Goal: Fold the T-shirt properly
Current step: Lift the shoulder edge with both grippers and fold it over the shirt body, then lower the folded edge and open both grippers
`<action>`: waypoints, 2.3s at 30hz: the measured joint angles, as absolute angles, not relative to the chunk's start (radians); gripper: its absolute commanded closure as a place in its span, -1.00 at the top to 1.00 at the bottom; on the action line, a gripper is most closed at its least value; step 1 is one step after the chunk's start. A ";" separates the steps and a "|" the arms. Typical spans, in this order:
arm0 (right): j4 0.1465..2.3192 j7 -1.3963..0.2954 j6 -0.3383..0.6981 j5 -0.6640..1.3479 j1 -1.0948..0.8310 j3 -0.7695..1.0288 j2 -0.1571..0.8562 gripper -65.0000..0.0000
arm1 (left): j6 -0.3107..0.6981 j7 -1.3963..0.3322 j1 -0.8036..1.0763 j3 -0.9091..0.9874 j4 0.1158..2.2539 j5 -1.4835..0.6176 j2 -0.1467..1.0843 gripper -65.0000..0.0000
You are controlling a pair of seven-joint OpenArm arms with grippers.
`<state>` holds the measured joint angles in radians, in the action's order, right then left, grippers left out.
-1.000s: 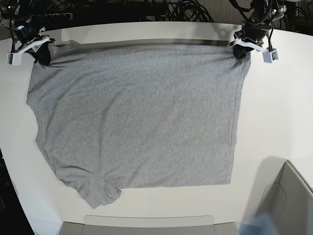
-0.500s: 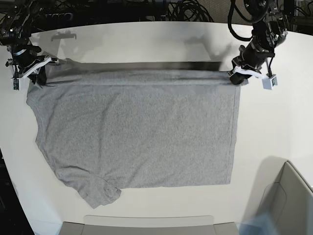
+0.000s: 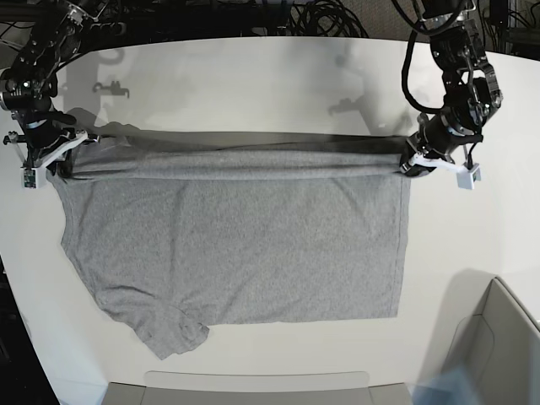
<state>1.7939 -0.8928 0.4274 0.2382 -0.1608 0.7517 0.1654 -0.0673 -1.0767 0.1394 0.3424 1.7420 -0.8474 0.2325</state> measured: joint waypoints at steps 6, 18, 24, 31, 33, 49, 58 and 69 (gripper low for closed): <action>1.672 -0.885 0.427 0.149 -0.072 0.691 0.163 -1.00 | -0.071 -1.091 0.069 0.342 1.679 -0.842 0.233 -1.00; 1.414 -0.764 0.427 0.022 0.068 0.573 0.189 -1.00 | -0.082 -1.043 -0.090 0.247 1.455 -0.725 0.229 -1.00; 1.329 -0.665 0.427 -0.010 0.114 0.573 0.191 -1.00 | -0.082 -1.016 -0.110 0.241 1.440 -0.707 0.229 -1.00; 1.316 -0.653 0.427 -0.041 0.159 0.571 0.187 -1.00 | -0.082 -1.008 -0.168 0.241 1.346 -0.707 0.229 -1.00; 1.316 -0.653 0.427 -0.042 0.167 0.571 0.187 -1.00 | -0.083 -1.008 -0.170 0.241 1.346 -0.707 0.228 -1.00; 1.116 -0.543 0.427 -0.078 0.251 0.530 0.196 -1.00 | -0.081 -0.996 -0.244 0.241 1.284 -0.703 0.228 -1.00; 1.151 -0.535 0.427 -0.134 0.249 0.520 0.179 -0.14 | -0.083 -0.997 -0.246 0.163 1.283 -0.699 0.238 -0.37; 1.324 -0.538 0.427 -0.130 0.298 0.523 0.179 -0.08 | -0.083 -0.999 -0.205 0.129 1.487 -0.700 0.238 -0.39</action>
